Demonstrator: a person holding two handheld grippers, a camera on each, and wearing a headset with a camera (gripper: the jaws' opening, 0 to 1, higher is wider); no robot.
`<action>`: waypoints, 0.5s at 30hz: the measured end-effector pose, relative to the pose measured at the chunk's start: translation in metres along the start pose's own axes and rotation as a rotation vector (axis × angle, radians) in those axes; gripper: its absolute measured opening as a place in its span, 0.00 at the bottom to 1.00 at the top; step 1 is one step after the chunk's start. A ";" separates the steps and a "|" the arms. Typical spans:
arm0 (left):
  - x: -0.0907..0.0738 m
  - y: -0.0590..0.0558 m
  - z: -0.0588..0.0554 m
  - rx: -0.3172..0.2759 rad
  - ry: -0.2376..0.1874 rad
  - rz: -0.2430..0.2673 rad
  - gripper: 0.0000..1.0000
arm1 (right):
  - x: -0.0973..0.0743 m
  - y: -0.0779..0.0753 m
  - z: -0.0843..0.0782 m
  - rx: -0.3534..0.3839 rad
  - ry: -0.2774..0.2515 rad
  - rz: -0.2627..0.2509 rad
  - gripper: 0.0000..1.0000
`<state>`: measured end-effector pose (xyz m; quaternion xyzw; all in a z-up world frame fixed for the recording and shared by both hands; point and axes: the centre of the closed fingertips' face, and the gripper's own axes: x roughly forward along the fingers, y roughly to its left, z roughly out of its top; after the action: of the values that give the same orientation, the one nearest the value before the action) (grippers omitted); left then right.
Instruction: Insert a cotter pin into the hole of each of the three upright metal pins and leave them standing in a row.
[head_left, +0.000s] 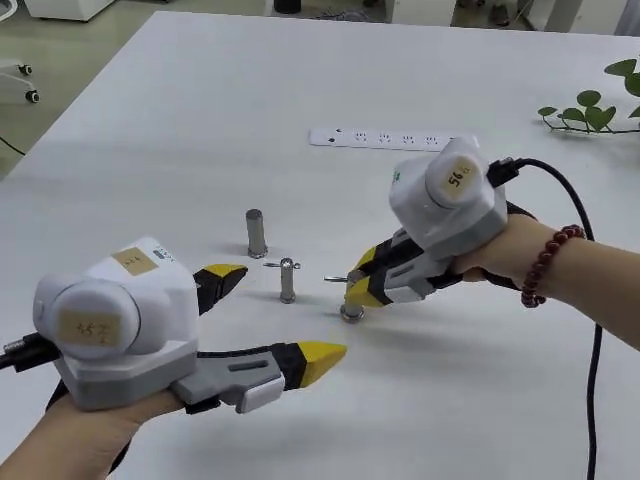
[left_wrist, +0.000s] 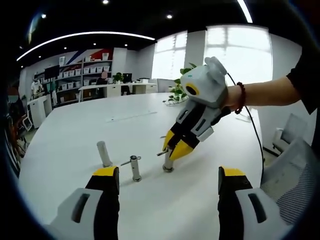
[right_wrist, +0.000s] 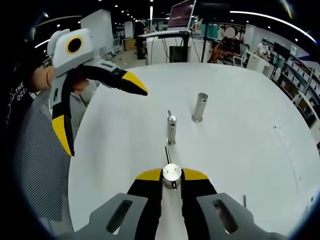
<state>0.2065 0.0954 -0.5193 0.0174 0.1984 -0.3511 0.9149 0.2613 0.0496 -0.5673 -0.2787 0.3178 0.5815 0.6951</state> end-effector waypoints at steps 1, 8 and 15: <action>0.000 0.000 0.000 0.002 0.001 -0.001 0.80 | 0.000 -0.001 0.000 0.002 -0.001 -0.001 0.08; 0.001 0.001 0.000 -0.004 -0.019 -0.002 0.88 | 0.000 -0.007 0.003 0.000 -0.008 -0.001 0.08; 0.001 0.000 -0.001 -0.013 -0.026 -0.006 0.90 | 0.000 -0.009 0.004 -0.008 -0.004 0.017 0.08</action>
<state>0.2072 0.0952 -0.5205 0.0061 0.1890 -0.3526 0.9165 0.2702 0.0510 -0.5647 -0.2777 0.3164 0.5891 0.6897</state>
